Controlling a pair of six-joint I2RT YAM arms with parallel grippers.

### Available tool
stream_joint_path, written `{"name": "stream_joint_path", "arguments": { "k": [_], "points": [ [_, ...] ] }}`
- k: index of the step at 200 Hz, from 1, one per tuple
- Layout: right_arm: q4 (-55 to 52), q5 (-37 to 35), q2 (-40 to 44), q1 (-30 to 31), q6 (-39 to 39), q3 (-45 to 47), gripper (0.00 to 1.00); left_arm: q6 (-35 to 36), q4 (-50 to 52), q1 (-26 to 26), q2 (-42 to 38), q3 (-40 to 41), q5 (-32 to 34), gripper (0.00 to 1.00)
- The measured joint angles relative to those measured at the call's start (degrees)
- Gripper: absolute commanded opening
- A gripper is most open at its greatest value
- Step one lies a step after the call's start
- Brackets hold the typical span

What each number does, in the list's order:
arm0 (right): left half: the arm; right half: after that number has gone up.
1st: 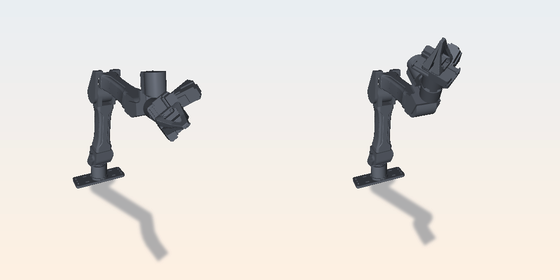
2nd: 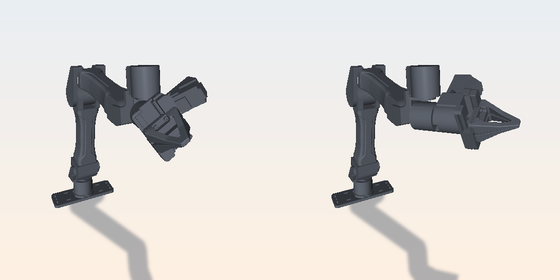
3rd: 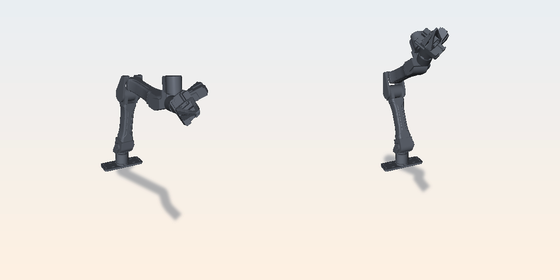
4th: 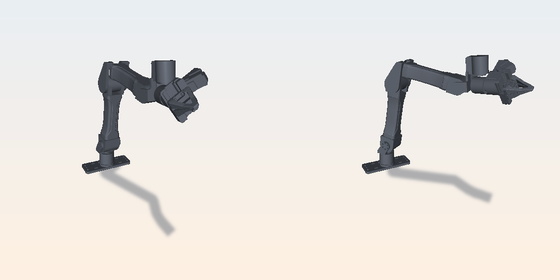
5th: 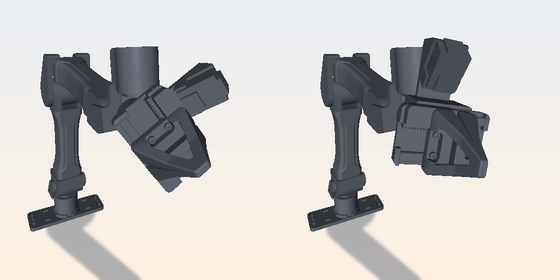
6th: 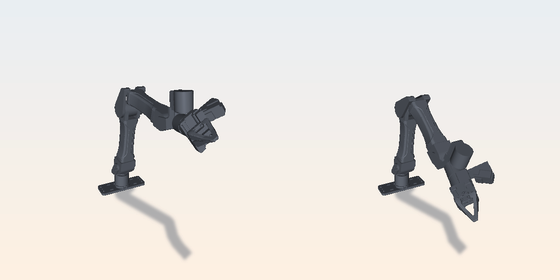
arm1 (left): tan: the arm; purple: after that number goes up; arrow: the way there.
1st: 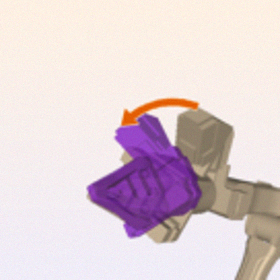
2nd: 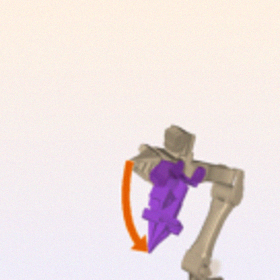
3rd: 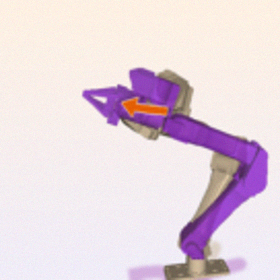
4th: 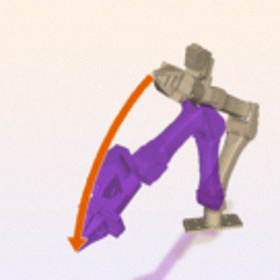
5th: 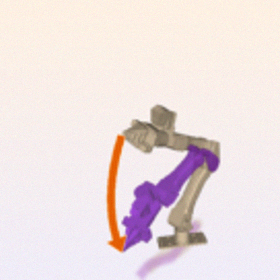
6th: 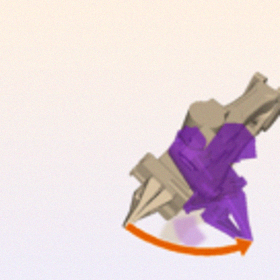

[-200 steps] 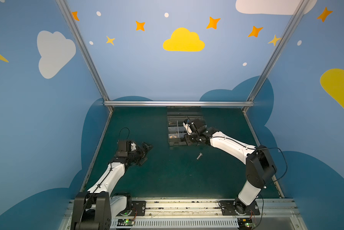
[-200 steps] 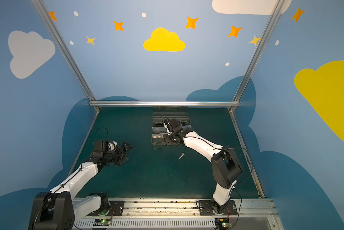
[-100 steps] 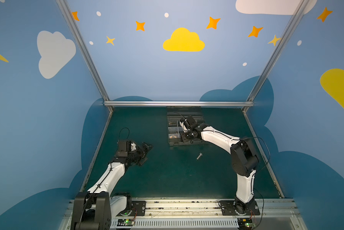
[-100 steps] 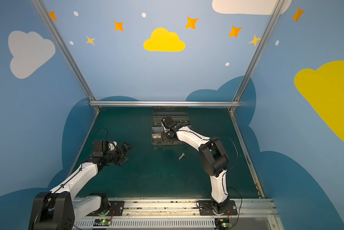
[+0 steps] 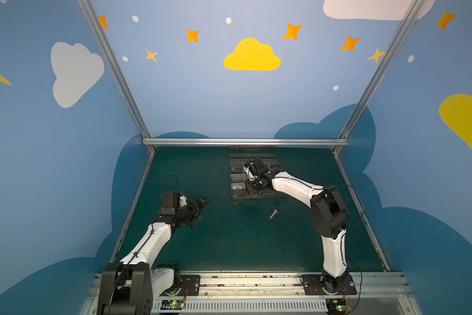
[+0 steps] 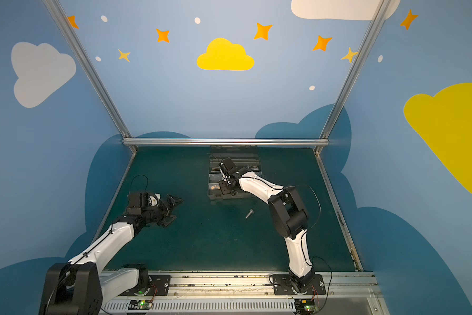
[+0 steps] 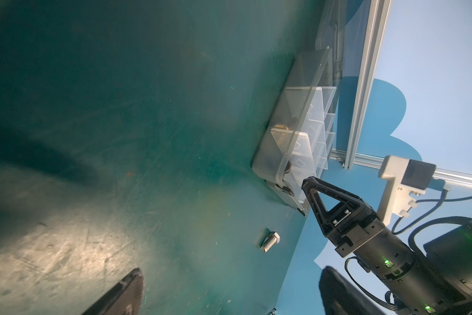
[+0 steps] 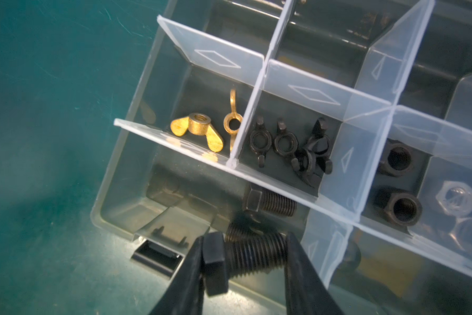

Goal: Sort the screws and nuts into containers
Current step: Place the screw into the container.

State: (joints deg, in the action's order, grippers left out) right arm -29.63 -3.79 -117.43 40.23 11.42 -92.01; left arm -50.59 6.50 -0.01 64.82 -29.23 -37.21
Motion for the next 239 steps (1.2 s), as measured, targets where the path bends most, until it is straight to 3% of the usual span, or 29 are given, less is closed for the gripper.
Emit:
{"name": "stream_joint_path", "arguments": {
  "k": [25, 83, 170, 239],
  "points": [
    [-0.3, -0.2, 0.0, 0.1, 0.1, -1.0, 0.6, 0.0, 0.0, 0.0, 0.0, 0.0, 0.0, 1.0],
    [-1.2, -0.3, 0.9, 0.2, -0.6, -1.2, 0.63, 0.0, 0.0, 0.0, 0.0, 0.0, 0.0, 1.0],
    [-6.6, -4.2, 19.8, 0.2, 1.8, 9.2, 0.69, 0.0, -0.1, 0.0, 0.0, 0.0, -0.5, 1.0],
    [-13.9, -5.0, 22.8, -0.7, 5.8, 19.9, 0.73, 0.0, -0.3, 0.0, 0.9, 0.0, -1.1, 1.0]
  ]
}}
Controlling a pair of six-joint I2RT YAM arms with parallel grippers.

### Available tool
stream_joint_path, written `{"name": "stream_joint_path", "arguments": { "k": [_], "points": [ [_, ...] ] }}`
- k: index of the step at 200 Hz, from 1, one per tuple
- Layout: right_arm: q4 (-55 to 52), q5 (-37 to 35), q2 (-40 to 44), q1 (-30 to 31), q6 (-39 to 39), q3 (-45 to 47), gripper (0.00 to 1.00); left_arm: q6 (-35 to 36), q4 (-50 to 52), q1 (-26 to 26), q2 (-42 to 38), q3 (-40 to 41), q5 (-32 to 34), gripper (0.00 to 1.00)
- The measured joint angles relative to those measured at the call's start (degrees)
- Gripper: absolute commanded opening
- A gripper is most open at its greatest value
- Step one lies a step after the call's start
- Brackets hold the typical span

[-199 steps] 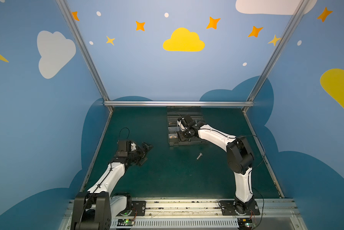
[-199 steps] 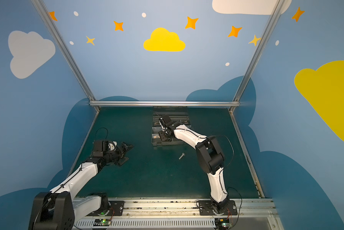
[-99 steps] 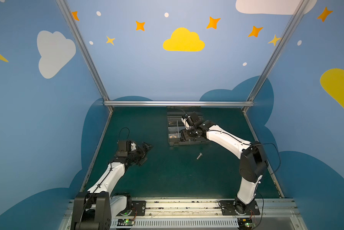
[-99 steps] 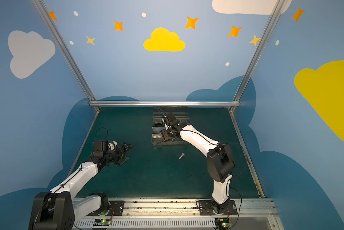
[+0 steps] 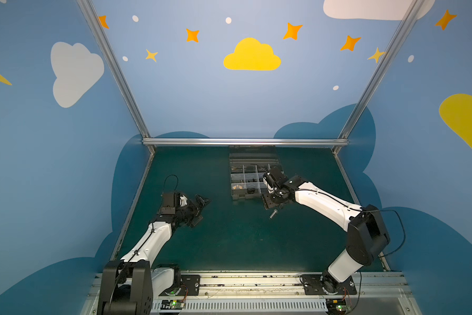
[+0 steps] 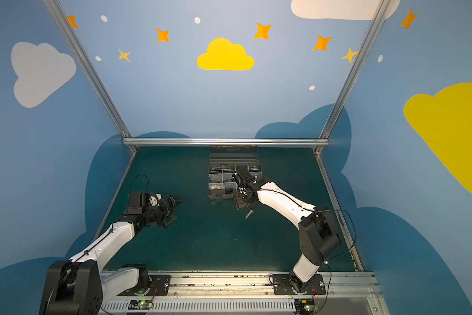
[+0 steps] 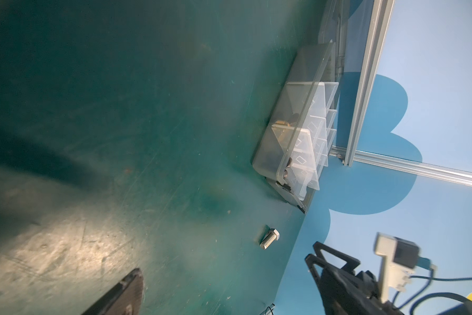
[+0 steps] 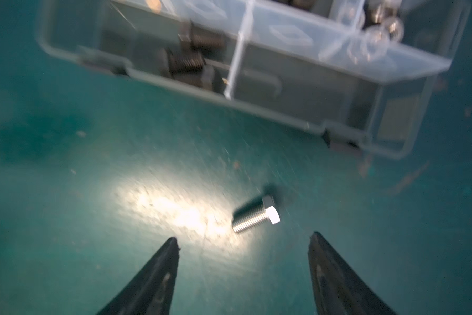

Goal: Sort the screws and nuts into containers
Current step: Place the screw into the container, then pick up the screw from the center of the table.

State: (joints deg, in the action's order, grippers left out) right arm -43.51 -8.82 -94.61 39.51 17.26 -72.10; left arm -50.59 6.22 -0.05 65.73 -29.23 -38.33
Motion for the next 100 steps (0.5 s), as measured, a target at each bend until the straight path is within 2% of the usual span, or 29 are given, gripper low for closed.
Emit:
{"name": "stream_joint_path", "arguments": {
  "k": [28, 100],
  "points": [
    [-1.5, -0.2, 1.6, -0.8, 5.4, 3.7, 0.73, 0.0, 0.0, 0.0, 0.1, 0.0, 0.0, 1.0],
    [-2.5, 2.3, -0.4, -2.1, 29.3, 6.2, 0.73, 0.0, 0.0, 0.0, 0.6, 0.0, -0.3, 1.0]
  ]
}}
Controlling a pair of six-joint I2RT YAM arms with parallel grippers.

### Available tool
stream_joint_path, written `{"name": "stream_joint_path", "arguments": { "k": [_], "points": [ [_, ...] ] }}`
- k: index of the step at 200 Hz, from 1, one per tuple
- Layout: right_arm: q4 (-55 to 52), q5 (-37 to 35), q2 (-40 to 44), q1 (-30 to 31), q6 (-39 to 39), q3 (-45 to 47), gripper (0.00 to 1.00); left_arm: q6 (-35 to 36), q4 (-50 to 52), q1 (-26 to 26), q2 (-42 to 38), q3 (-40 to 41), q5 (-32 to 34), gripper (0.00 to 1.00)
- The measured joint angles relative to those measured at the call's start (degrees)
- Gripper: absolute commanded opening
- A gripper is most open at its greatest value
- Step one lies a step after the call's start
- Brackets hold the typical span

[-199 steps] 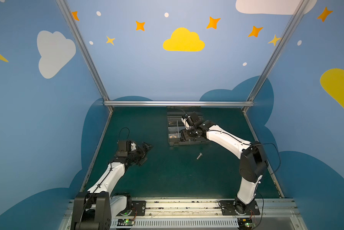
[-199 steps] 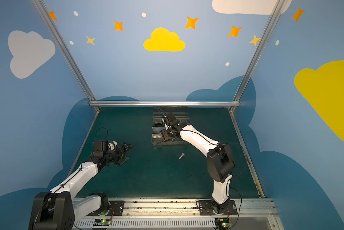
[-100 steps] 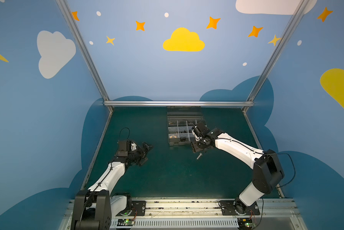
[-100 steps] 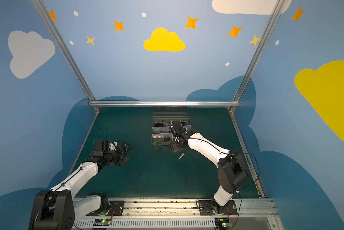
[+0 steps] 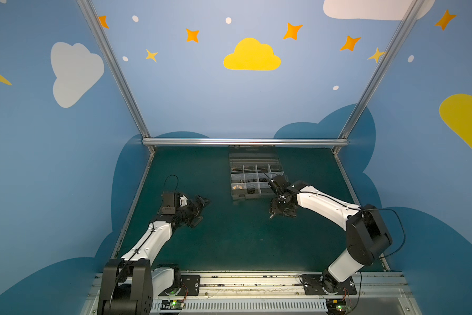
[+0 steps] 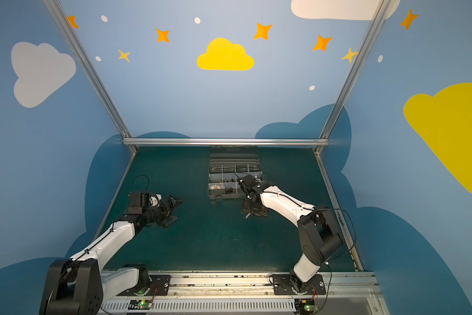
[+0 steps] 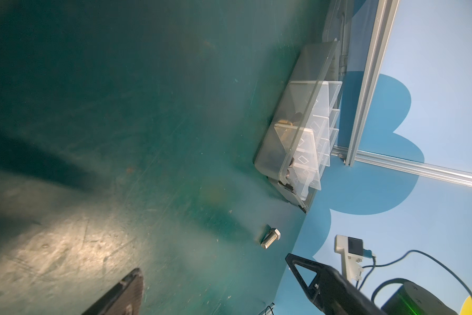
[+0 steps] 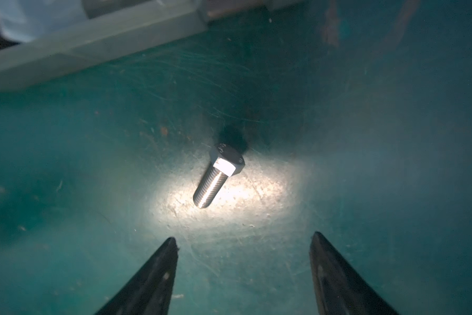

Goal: Sort the screws and nuts into containers
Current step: Pick up the screw from the center of the table.

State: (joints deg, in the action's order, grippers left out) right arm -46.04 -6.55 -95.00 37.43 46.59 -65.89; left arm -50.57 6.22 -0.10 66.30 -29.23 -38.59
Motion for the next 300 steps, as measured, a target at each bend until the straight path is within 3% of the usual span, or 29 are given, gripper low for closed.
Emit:
{"name": "stream_joint_path", "arguments": {
  "k": [79, 129, 171, 300],
  "points": [
    [5.2, 3.2, -3.2, -0.7, 14.1, 0.2, 0.73, 0.0, -0.3, 0.0, 0.0, 0.0, -0.3, 1.0],
    [6.0, 3.7, -8.0, -1.1, 16.5, 0.2, 0.71, 0.0, -1.1, 0.0, 0.0, 0.0, -0.9, 1.0],
    [5.2, 3.7, -9.7, -1.1, 16.4, -0.4, 0.63, 0.0, -1.3, 0.0, 0.1, 0.0, -1.0, 1.0],
    [1.6, -1.8, -13.1, 0.8, 10.5, -4.1, 0.05, 0.5, -1.7, -0.3, 1.5, 0.0, -1.0, 1.0]
  ]
}}
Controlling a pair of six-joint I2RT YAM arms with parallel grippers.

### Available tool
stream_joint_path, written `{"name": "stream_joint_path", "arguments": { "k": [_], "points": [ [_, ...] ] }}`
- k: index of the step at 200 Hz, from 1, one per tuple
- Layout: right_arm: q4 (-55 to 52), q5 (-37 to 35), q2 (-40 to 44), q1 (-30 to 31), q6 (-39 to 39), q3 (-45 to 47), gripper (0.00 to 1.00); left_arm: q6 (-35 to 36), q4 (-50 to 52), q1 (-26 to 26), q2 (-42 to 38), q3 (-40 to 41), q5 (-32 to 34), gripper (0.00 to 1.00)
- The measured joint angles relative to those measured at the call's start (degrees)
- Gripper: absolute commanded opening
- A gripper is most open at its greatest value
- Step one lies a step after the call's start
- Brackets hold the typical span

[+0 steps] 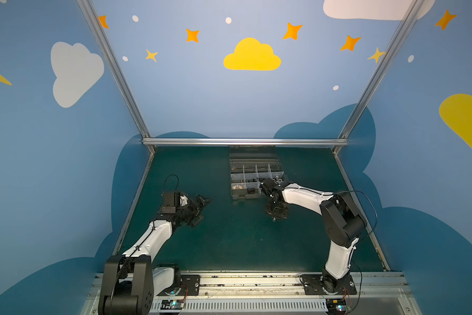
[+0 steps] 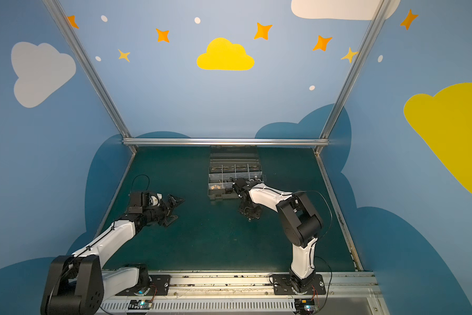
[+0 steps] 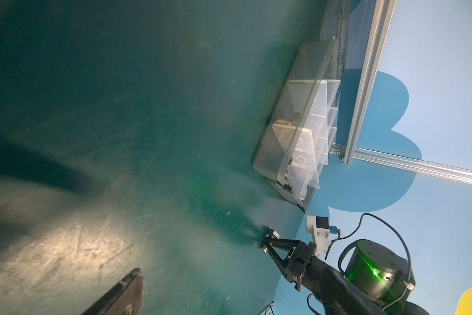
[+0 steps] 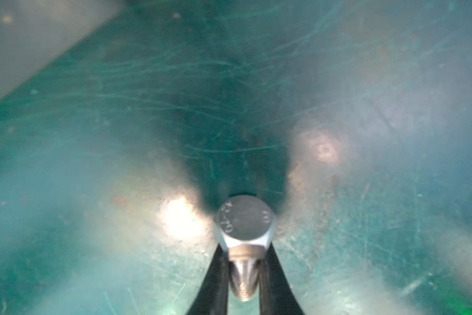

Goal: Sort the screws and nuts into containers
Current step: Pick up the screw from the center of the table, then place the screw into the container.

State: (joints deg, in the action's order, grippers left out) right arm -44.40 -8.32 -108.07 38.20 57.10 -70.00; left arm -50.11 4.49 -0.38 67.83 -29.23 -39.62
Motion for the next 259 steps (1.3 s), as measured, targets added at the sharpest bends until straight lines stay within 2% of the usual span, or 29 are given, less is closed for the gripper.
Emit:
{"name": "stream_joint_path", "arguments": {
  "k": [9, 36, 72, 96, 131, 167, 204, 259],
  "points": [
    [0.2, -0.3, 0.2, 0.1, -0.7, 0.3, 0.0, 0.0, 0.0, 0.0, 0.0, 0.0, 0.0, 1.0],
    [3.5, -0.6, 2.7, 0.3, -3.8, 3.4, 0.0, 0.1, 0.0, -0.1, 0.0, 0.0, 0.0, 1.0],
    [7.0, -2.2, 8.3, -0.1, -11.9, 7.7, 0.0, 0.2, 0.0, -0.2, -0.1, 0.0, 0.0, 1.0],
    [7.9, -1.7, 13.5, -0.7, -18.8, 7.3, 0.0, 0.2, 0.1, -0.2, -0.4, 0.0, 0.1, 1.0],
    [8.2, 3.9, 17.7, -2.1, -29.3, 2.4, 0.0, 0.2, 0.1, -0.2, -0.6, 0.0, 0.1, 1.0],
    [6.0, 9.4, 17.1, -3.5, -41.1, -6.6, 0.0, 0.2, 0.3, -0.2, -0.6, 0.0, 0.1, 1.0],
    [3.1, 8.4, 12.5, -4.2, -54.5, -17.3, 0.0, 0.2, 0.5, -0.2, -1.0, 0.0, 0.1, 1.0],
    [4.8, 11.0, 8.8, -6.0, -74.2, -16.1, 0.0, 0.2, 0.7, -0.3, -1.6, 0.0, 0.3, 1.0]
  ]
}}
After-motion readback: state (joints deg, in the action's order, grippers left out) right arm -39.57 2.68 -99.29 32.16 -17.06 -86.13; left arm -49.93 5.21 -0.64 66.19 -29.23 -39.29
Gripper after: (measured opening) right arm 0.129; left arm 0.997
